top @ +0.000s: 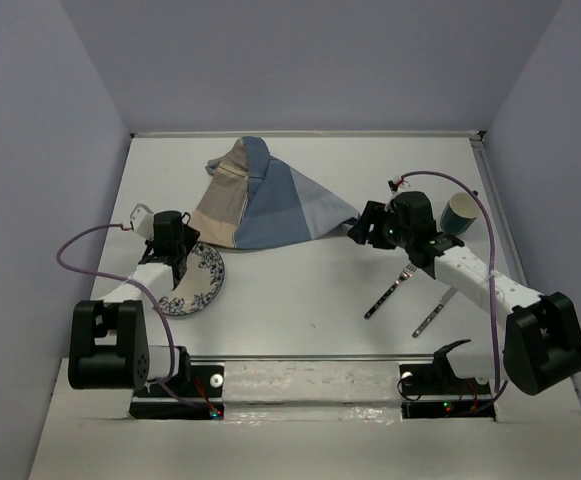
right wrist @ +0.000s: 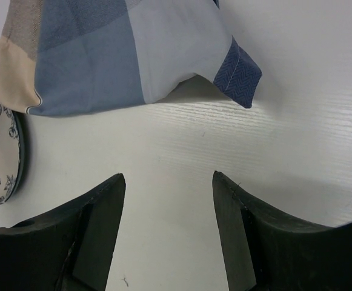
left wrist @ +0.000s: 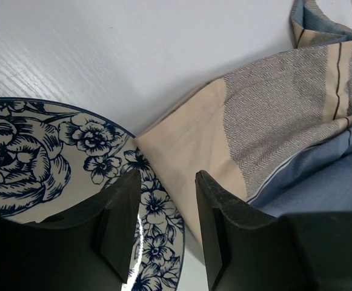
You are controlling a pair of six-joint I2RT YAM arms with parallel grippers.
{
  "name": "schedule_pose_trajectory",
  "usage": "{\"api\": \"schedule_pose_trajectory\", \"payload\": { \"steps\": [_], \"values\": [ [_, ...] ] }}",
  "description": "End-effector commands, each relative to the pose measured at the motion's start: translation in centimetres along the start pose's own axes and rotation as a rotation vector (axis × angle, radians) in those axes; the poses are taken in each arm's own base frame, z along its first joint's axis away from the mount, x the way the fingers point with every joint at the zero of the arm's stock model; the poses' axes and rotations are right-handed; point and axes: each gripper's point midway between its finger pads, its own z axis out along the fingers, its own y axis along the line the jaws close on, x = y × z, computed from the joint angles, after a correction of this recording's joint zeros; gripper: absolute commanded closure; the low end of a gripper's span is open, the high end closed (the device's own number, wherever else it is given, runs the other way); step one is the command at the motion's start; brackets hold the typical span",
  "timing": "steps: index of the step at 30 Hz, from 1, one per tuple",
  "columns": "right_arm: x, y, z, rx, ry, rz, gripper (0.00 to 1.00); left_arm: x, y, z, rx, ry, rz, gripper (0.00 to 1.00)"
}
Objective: Set the dinner table for one person
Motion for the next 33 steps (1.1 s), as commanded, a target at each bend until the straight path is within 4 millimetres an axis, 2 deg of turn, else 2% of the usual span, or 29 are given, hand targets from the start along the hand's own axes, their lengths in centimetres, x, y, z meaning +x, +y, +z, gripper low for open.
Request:
{"api": "schedule_pose_trajectory", "payload": {
  "steps": [1,9,13,23,25,31,33],
  "values": [
    [-1.7,2.0,-0.7,-0.070,-0.064,-0.038,0.35,-0.6,-0.6,1.3,0.029,-0.015,-0.056,0.49],
    [-1.7,2.0,-1.1,-0.075,-0.066,-0.045,0.35,-0.3,-0.3,2.3,0.011,-0.017,-0.063,0.49],
    [-1.6,2.1,-1.1,-0.077,-0.065,-0.045,0.35,-0.3,-0.6,2.5,0.023,-0.021,-0.067,0.53],
    [-1.6,2.0,-1.4,-0.073,-0.069,-0.045,0.35,-0.4,-0.6,3.1,0.020,-0.035,-0.066,0.76],
    [-1.5,1.8,-1.3,-0.064,-0.067,-0.046,0.35,-0.6,-0.7,3.0,0.024,-0.041,-0.064,0.85],
    [-2.2,1.0,-0.6,-0.013,-0.077,-0.047,0.30,-1.6,-1.6,2.5,0.069,-0.075,-0.047,1.00],
    [-2.6,0.9,-0.1,0.001,-0.081,-0.048,0.29,-1.8,-1.9,2.3,0.081,-0.080,-0.049,1.00]
  ]
}}
